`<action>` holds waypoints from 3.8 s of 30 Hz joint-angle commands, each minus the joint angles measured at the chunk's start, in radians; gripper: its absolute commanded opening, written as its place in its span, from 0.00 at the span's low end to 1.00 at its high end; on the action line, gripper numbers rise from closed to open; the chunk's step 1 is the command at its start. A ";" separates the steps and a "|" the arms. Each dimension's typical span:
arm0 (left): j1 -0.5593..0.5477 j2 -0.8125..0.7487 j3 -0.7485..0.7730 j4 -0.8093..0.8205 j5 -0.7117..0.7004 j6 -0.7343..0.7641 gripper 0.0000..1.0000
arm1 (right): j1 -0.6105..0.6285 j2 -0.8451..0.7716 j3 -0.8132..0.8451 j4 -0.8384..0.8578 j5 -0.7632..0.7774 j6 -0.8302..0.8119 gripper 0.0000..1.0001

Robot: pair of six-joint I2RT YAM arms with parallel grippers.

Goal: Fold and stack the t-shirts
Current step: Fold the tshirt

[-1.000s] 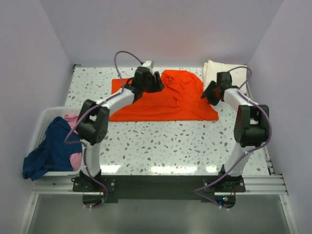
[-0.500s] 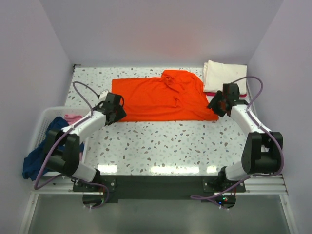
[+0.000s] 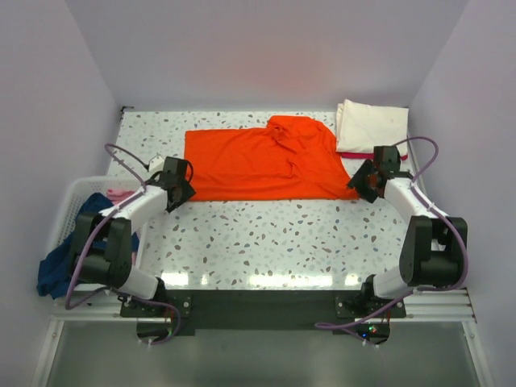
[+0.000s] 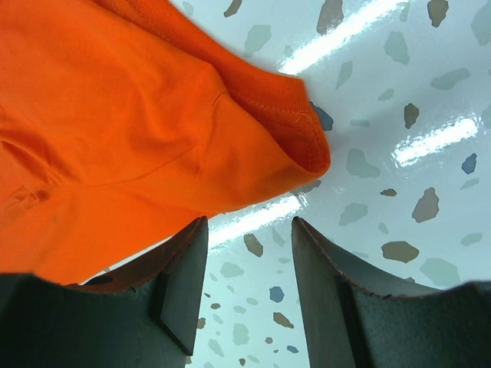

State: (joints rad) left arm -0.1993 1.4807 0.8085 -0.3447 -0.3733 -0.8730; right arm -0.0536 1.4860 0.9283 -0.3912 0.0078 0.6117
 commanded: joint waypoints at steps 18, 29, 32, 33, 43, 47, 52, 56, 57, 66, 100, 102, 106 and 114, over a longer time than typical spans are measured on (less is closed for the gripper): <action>0.005 0.124 0.063 0.093 -0.055 -0.081 0.43 | -0.029 0.031 -0.046 0.077 -0.005 0.017 0.58; 0.005 0.153 0.081 0.118 -0.052 -0.057 0.18 | -0.055 0.080 -0.063 0.109 0.029 0.046 0.55; 0.005 0.164 0.086 0.118 -0.050 -0.055 0.15 | -0.058 0.115 -0.052 0.127 0.024 0.060 0.52; 0.005 0.167 0.087 0.113 -0.052 -0.055 0.14 | -0.058 0.126 -0.040 0.127 0.026 0.062 0.51; 0.005 0.159 0.126 0.055 -0.082 -0.027 0.00 | -0.060 0.183 0.050 0.107 0.075 0.068 0.10; 0.005 0.138 0.147 -0.003 -0.124 -0.015 0.00 | -0.061 0.160 0.072 0.069 0.095 0.056 0.02; 0.005 0.080 0.117 -0.045 -0.121 -0.018 0.00 | -0.068 0.100 0.069 0.014 0.106 0.026 0.00; 0.005 0.010 0.052 -0.062 -0.098 -0.026 0.00 | -0.083 0.013 0.037 -0.024 0.103 0.011 0.00; 0.005 -0.020 0.041 -0.065 -0.095 -0.027 0.00 | -0.092 -0.004 0.029 -0.044 0.095 0.013 0.00; 0.003 -0.252 -0.084 -0.137 -0.062 -0.040 0.00 | -0.141 -0.278 -0.095 -0.167 0.003 -0.004 0.00; -0.011 -0.584 -0.053 -0.257 0.039 0.005 0.78 | -0.149 -0.612 -0.065 -0.329 -0.190 -0.038 0.91; -0.011 -0.475 0.003 -0.200 0.033 0.057 0.77 | -0.140 -0.549 -0.062 -0.211 -0.232 -0.040 0.91; -0.011 -0.283 0.145 -0.059 0.040 0.181 0.76 | -0.080 -0.368 0.036 -0.117 -0.163 -0.064 0.77; -0.009 0.076 0.332 0.099 0.039 0.374 0.70 | 0.078 0.071 0.325 0.060 -0.081 -0.184 0.69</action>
State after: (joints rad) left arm -0.2058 1.4818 1.0504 -0.3595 -0.3321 -0.6273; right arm -0.0013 1.4643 1.1690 -0.4572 -0.0956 0.4969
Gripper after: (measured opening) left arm 0.711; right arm 0.705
